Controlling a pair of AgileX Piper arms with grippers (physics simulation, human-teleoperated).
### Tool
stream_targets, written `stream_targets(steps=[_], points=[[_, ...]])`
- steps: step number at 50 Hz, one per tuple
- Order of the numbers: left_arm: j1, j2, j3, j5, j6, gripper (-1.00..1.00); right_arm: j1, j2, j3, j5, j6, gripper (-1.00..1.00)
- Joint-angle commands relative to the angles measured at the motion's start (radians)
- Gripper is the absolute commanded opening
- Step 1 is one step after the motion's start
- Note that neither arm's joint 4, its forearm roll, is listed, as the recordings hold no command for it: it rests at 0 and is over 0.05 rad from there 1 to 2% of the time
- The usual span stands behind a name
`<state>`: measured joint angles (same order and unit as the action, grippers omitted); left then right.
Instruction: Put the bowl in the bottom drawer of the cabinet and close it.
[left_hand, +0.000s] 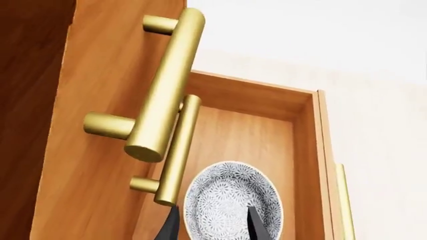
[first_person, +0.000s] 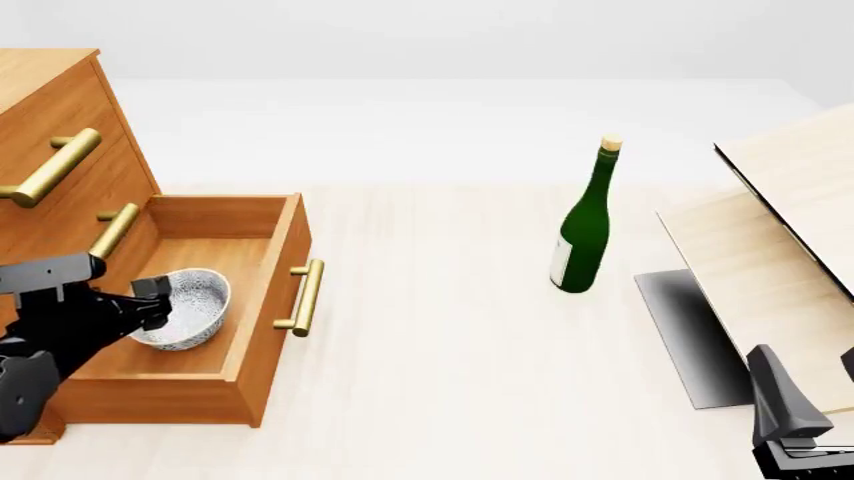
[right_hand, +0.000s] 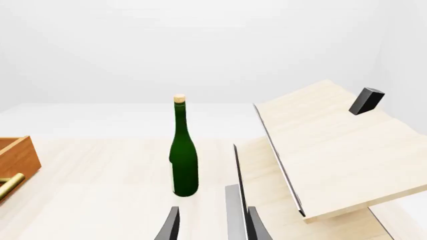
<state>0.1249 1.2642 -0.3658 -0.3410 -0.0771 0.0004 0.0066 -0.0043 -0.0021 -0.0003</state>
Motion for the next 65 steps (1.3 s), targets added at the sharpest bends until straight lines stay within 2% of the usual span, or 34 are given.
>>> stream_targets(steps=[1,15,24,40,50,65], points=[[-0.011,-0.071,-0.002,0.043,0.017,1.0,0.0,0.0,0.0,0.0,0.0,1.0],[-0.047,-0.155,0.001,0.087,0.023,1.0,0.0,0.0,0.0,0.0,0.0,1.0],[-0.072,-0.223,-0.006,0.14,0.059,1.0,0.0,0.0,0.0,0.0,0.0,1.0],[-0.124,-0.315,-0.026,0.222,0.084,1.0,0.0,0.0,0.0,0.0,0.0,1.0],[-0.204,-0.361,-0.043,0.253,0.118,1.0,0.0,0.0,0.0,0.0,0.0,1.0],[-0.308,-0.392,-0.073,0.298,0.128,1.0,0.0,0.0,0.0,0.0,0.0,1.0]])
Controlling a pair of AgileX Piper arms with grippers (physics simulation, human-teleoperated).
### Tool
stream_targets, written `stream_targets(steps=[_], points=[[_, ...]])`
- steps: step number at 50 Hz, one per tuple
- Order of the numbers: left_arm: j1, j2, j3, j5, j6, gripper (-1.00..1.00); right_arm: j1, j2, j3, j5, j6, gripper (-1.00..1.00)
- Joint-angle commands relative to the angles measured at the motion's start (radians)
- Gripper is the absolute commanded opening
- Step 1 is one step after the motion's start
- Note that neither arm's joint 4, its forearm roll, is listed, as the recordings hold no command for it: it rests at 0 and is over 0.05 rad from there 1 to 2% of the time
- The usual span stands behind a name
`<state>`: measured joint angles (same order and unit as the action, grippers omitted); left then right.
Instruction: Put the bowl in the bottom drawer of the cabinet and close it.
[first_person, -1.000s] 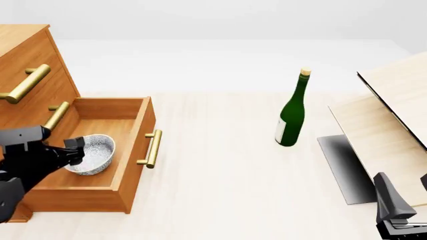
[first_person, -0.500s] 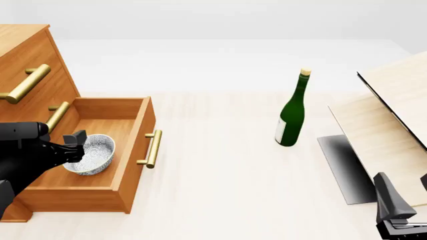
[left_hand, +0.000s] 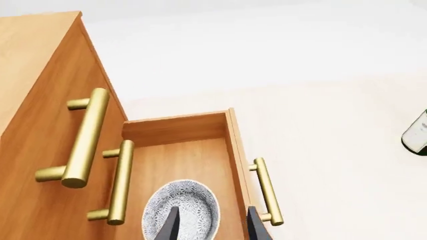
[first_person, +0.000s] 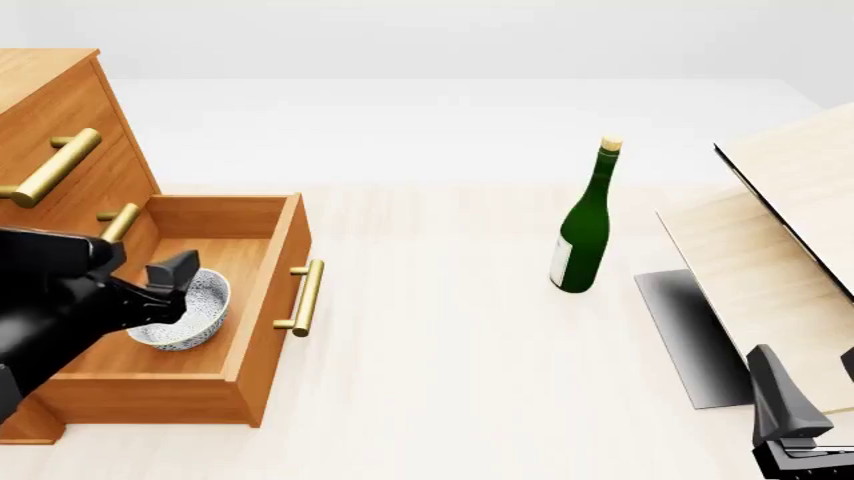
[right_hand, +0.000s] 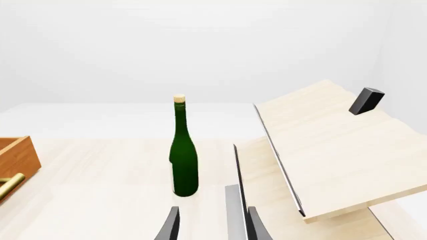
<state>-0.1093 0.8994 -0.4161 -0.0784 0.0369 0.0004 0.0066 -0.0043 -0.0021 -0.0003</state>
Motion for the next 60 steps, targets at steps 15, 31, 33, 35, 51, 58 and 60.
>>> stream_targets(steps=[15,31,33,35,51,58,60], points=[[-0.196,-0.035,-0.083,0.094,0.022,1.0,0.0,0.0,0.0,0.0,0.0,1.0],[-0.296,-0.026,-0.124,0.123,0.02,1.0,0.0,0.0,0.0,0.0,0.0,1.0],[-0.302,-0.024,-0.128,0.125,0.021,1.0,0.0,0.0,0.0,0.0,0.0,1.0],[-0.312,-0.023,-0.134,0.13,0.021,1.0,0.0,0.0,0.0,0.0,0.0,1.0],[-0.413,-0.005,-0.163,0.138,0.003,1.0,0.0,0.0,0.0,0.0,0.0,1.0],[-0.467,0.011,-0.178,0.137,-0.005,1.0,0.0,0.0,0.0,0.0,0.0,1.0],[-0.498,0.023,-0.183,0.134,-0.004,1.0,0.0,0.0,0.0,0.0,0.0,1.0]])
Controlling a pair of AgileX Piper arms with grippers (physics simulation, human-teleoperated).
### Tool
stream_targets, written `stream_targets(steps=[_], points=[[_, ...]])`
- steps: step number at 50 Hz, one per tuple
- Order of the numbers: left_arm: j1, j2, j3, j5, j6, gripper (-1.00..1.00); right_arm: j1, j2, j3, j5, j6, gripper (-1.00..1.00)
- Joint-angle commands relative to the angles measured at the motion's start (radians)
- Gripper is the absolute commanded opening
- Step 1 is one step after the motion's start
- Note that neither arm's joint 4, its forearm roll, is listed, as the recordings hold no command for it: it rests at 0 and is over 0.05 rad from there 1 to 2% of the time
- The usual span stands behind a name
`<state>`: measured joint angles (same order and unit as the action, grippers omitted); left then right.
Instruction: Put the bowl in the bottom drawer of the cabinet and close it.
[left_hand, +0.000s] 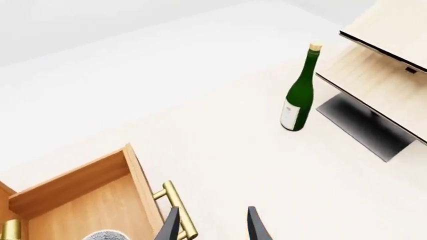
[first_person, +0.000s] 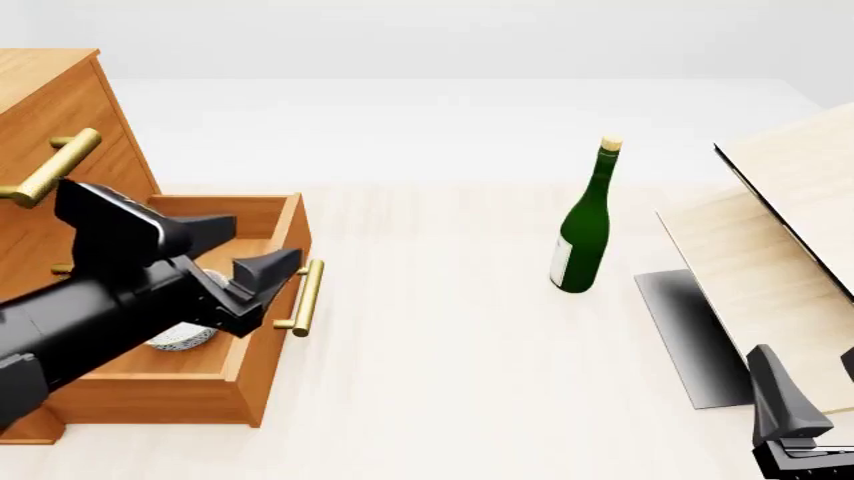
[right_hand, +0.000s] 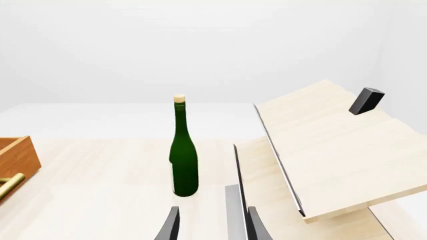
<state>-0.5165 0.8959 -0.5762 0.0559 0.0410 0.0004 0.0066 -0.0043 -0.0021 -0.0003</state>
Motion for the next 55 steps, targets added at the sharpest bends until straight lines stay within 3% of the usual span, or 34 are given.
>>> stream_targets(steps=[1,29,55], points=[[-0.098,0.028,-0.025,0.0,-0.011,1.0,0.0,0.0,0.0,0.0,0.0,1.0],[-0.21,0.087,-0.034,-0.029,-0.054,1.0,0.0,0.0,0.0,0.0,0.0,1.0],[-0.24,0.136,0.059,-0.125,-0.183,1.0,0.0,0.0,0.0,0.0,0.0,1.0]])
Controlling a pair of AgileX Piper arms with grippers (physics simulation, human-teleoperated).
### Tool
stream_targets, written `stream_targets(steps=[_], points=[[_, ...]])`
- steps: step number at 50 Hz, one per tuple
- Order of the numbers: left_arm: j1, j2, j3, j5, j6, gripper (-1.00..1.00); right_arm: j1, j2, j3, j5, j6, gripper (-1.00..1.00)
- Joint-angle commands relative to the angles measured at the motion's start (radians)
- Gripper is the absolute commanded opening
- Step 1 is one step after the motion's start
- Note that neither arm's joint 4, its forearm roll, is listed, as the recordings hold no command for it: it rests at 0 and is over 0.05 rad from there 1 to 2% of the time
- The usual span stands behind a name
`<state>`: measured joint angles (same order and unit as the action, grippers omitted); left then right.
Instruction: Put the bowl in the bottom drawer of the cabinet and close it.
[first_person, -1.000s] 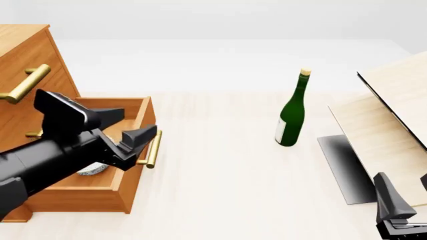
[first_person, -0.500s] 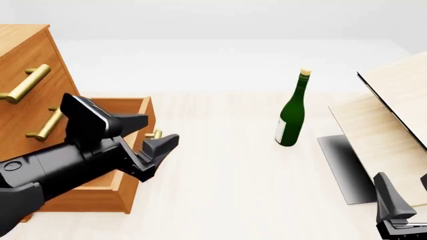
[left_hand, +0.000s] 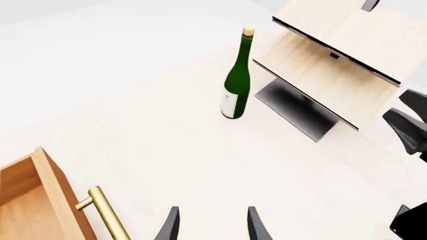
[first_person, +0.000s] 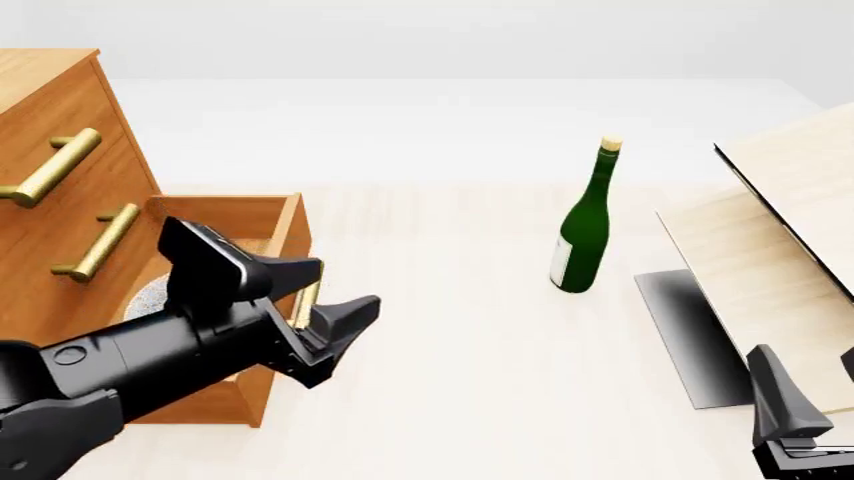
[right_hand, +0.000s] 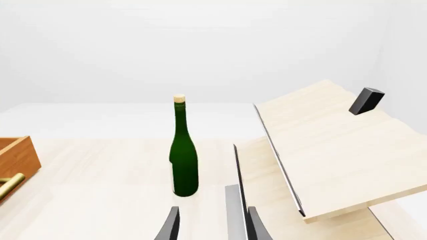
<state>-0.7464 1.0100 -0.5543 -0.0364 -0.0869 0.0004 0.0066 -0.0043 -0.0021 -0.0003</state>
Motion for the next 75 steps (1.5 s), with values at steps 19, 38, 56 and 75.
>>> stream_targets(steps=[19,38,56,75], points=[[-0.021,0.078,0.078,-0.095,-0.158,1.0,0.0,0.0,0.0,0.0,0.0,1.0],[-0.007,0.142,0.133,-0.181,-0.276,1.0,0.0,0.0,0.0,0.0,0.0,1.0],[0.054,0.149,0.209,-0.256,-0.363,1.0,0.0,0.0,0.0,0.0,0.0,1.0],[0.127,0.195,0.257,-0.313,-0.389,1.0,0.0,0.0,0.0,0.0,0.0,1.0]])
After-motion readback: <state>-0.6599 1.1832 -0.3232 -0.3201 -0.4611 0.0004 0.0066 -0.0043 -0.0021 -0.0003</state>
